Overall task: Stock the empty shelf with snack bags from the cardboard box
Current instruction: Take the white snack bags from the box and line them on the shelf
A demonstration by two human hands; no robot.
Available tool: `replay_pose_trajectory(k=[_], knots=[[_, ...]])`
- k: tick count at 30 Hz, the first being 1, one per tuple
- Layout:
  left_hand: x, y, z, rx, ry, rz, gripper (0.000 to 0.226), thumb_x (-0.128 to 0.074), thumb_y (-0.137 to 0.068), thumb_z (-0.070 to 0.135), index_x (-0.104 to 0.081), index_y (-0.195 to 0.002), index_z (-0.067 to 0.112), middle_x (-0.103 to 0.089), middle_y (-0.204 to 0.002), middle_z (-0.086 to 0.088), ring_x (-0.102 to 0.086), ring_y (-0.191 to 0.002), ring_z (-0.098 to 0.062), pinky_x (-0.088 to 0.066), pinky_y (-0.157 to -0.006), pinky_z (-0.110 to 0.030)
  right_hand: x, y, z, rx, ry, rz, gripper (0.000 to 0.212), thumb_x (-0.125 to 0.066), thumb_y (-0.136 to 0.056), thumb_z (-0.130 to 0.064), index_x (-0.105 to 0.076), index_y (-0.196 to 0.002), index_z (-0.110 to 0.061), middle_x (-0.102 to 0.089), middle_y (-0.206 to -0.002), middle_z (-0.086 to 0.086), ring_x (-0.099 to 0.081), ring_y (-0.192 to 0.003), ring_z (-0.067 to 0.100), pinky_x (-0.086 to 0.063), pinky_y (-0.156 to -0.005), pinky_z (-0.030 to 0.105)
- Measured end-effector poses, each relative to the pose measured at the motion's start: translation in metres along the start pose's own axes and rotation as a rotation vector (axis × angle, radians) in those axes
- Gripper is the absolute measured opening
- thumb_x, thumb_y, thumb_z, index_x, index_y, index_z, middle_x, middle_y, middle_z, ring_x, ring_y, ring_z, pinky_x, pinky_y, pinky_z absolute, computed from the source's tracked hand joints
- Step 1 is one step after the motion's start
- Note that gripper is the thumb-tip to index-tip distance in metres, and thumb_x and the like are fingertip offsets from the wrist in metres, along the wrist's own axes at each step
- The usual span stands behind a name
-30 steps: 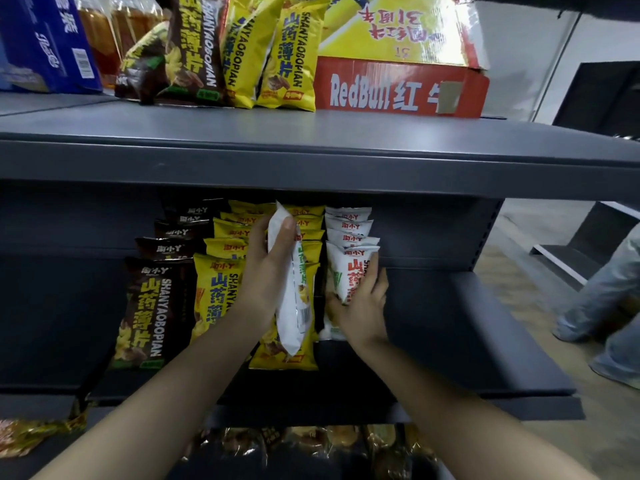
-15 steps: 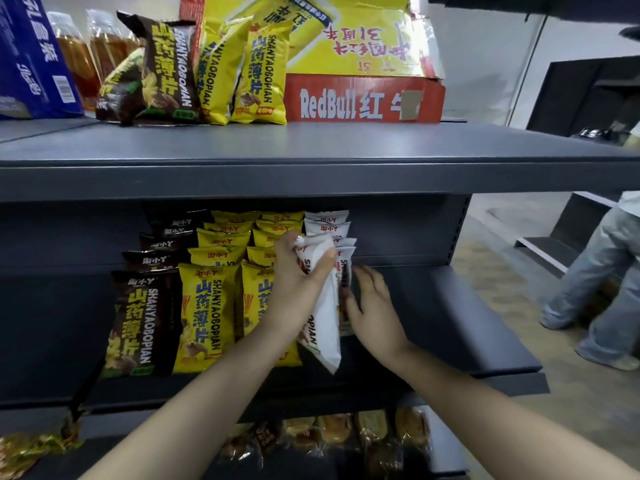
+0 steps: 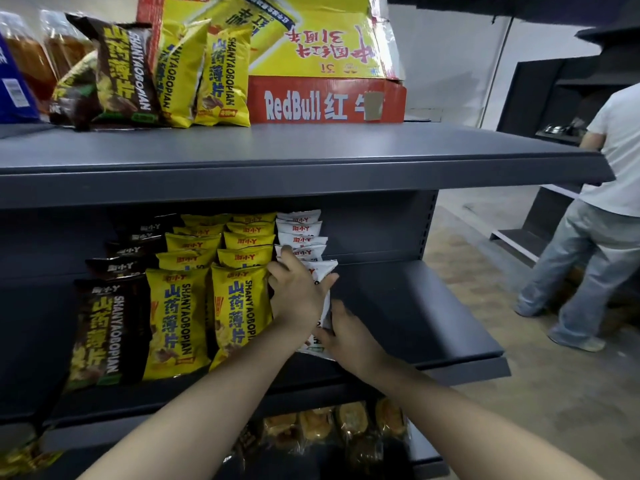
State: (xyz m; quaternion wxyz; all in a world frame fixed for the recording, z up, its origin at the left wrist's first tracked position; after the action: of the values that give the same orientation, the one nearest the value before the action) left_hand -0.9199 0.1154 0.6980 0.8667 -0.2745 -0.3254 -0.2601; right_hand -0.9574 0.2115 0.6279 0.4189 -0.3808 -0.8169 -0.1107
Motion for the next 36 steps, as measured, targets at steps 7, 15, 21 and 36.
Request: replay_pose_trajectory(k=[7,15,21,36], knots=[[-0.007,0.021,-0.028,-0.025,0.132,-0.116,0.113,-0.072,-0.08,0.031,0.015,-0.149,0.015,-0.026,-0.143,-0.02,-0.043,-0.125,-0.033,-0.043,-0.098,-0.035,-0.005,-0.008,-0.003,0.043,-0.054,-0.017,0.064,-0.059,-0.093,-0.025,-0.026,-0.143,-0.004,-0.041,-0.126,0.004,-0.039,-0.122,0.017,-0.033,-0.091,0.02],[-0.017,0.013,-0.041,-0.059,-0.013,-0.178,0.112,-0.064,-0.086,0.034,0.031,-0.143,0.021,-0.051,-0.123,-0.02,-0.058,-0.105,-0.03,-0.047,-0.085,-0.033,-0.018,-0.022,-0.003,-0.037,0.154,-0.142,0.135,-0.077,-0.069,-0.053,0.031,-0.145,-0.024,-0.022,-0.145,0.003,-0.024,-0.136,0.022,-0.035,-0.105,0.052],[-0.027,-0.006,-0.049,-0.036,0.03,-0.296,0.124,-0.07,-0.079,0.043,0.037,-0.139,0.027,-0.053,-0.125,-0.02,-0.057,-0.108,-0.034,-0.047,-0.088,-0.036,-0.021,-0.036,0.012,-0.147,0.223,-0.33,0.135,-0.074,-0.062,-0.06,0.028,-0.145,-0.031,-0.012,-0.154,-0.002,-0.014,-0.142,0.027,-0.019,-0.112,0.06],[0.06,0.044,-0.037,-0.514,-0.36,0.098,0.068,-0.065,-0.079,0.048,-0.041,-0.136,0.018,-0.051,-0.127,-0.008,-0.053,-0.117,-0.028,-0.055,-0.082,-0.04,0.022,0.004,-0.037,0.273,0.429,0.123,0.109,-0.069,-0.078,-0.053,0.003,-0.153,-0.018,-0.013,-0.157,0.006,-0.021,-0.142,0.024,-0.04,-0.107,0.044]])
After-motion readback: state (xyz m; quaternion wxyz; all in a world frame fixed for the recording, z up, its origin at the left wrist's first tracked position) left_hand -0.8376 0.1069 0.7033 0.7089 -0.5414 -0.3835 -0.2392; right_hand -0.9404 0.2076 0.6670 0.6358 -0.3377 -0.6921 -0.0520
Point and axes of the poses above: each hand's wrist, its own y-axis away from the middle knuckle, its own x-axis out of the back of the hand, z = x × y, the point moved 8 cm from there along -y, towards the middle knuckle
